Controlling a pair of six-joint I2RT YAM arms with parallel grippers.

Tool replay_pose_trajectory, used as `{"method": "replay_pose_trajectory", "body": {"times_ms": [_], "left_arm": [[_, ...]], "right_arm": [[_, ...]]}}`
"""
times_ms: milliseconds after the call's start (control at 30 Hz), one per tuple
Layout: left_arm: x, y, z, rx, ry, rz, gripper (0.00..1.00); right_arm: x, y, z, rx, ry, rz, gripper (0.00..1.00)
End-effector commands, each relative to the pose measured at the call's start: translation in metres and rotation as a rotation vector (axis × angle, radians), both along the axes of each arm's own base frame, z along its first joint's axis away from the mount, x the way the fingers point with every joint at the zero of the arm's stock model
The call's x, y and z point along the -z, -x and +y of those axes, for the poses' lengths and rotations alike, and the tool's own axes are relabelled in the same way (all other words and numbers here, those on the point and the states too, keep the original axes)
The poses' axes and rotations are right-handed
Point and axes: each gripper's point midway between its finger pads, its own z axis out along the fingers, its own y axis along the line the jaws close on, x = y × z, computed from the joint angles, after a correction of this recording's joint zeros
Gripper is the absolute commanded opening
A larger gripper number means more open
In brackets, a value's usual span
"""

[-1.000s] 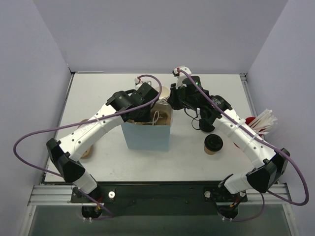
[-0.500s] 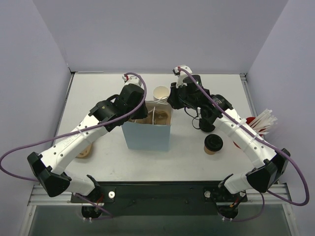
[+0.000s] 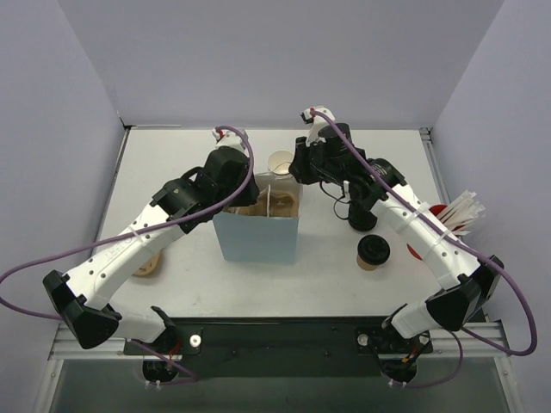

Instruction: Pack the takeout coffee

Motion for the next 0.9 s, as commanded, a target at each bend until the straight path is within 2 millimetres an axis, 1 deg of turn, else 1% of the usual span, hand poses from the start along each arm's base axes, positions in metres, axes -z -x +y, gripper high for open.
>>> {"method": "replay_pose_trajectory", "body": {"times_ms": [0, 33, 67, 100, 133, 200, 267, 300, 367, 400, 433, 467, 533, 600, 667, 767, 833, 867], "left_arm": [[-0.031, 0.001, 0.007, -0.005, 0.048, -0.066, 0.31], [-0.033, 0.0, 0.009, -0.014, 0.044, -0.066, 0.31], [-0.031, 0.002, 0.015, -0.025, 0.022, -0.057, 0.31], [-0.034, 0.001, 0.018, -0.032, 0.017, -0.057, 0.31], [-0.041, -0.001, 0.022, -0.044, 0.02, -0.065, 0.32], [-0.041, 0.0, 0.029, -0.051, 0.003, -0.05, 0.32], [-0.043, -0.002, 0.035, -0.059, 0.006, -0.048, 0.32], [-0.045, -0.002, 0.037, -0.06, 0.015, -0.052, 0.32], [-0.049, -0.002, 0.042, -0.069, 0.025, -0.057, 0.32], [-0.05, -0.002, 0.042, -0.066, 0.032, -0.057, 0.32], [-0.051, -0.001, 0.043, -0.066, 0.033, -0.055, 0.32], [-0.055, -0.001, 0.046, -0.072, 0.04, -0.06, 0.32], [-0.057, 0.0, 0.048, -0.07, 0.04, -0.059, 0.32], [-0.065, 0.0, 0.053, -0.078, 0.049, -0.073, 0.32], [-0.065, 0.002, 0.058, -0.087, 0.042, -0.065, 0.32], [-0.07, 0.003, 0.068, -0.106, 0.037, -0.072, 0.32], [-0.067, 0.003, 0.076, -0.126, 0.027, -0.065, 0.32], [-0.065, 0.004, 0.081, -0.141, 0.024, -0.057, 0.32]], "right_arm": [[-0.023, -0.004, 0.004, 0.001, -0.051, -0.021, 0.15], [-0.023, -0.001, 0.001, 0.001, -0.041, -0.009, 0.21], [-0.025, 0.0, -0.001, -0.002, -0.041, -0.009, 0.23], [-0.029, 0.002, -0.002, -0.005, -0.044, -0.01, 0.25], [-0.032, 0.006, -0.006, -0.01, -0.044, -0.01, 0.26], [-0.037, 0.012, -0.008, -0.021, -0.048, -0.011, 0.26], [-0.037, 0.021, -0.013, -0.023, -0.043, 0.005, 0.25], [-0.033, 0.028, -0.016, -0.022, -0.046, 0.032, 0.24], [-0.029, 0.035, -0.018, -0.016, -0.061, 0.064, 0.21], [-0.03, 0.043, -0.018, -0.025, -0.083, 0.084, 0.16], [-0.024, 0.047, -0.017, -0.032, -0.087, 0.103, 0.14], [-0.023, 0.05, -0.017, -0.036, -0.093, 0.11, 0.12], [-0.019, 0.056, -0.012, -0.068, -0.098, 0.127, 0.08], [-0.016, 0.057, -0.005, -0.102, -0.087, 0.125, 0.05], [-0.01, 0.064, 0.004, -0.179, -0.045, 0.102, 0.04], [-0.003, 0.066, 0.02, -0.283, 0.002, 0.034, 0.01], [-0.002, 0.063, 0.029, -0.349, 0.043, -0.035, 0.0], [0.0, 0.064, 0.034, -0.396, 0.101, -0.089, 0.0]]}}
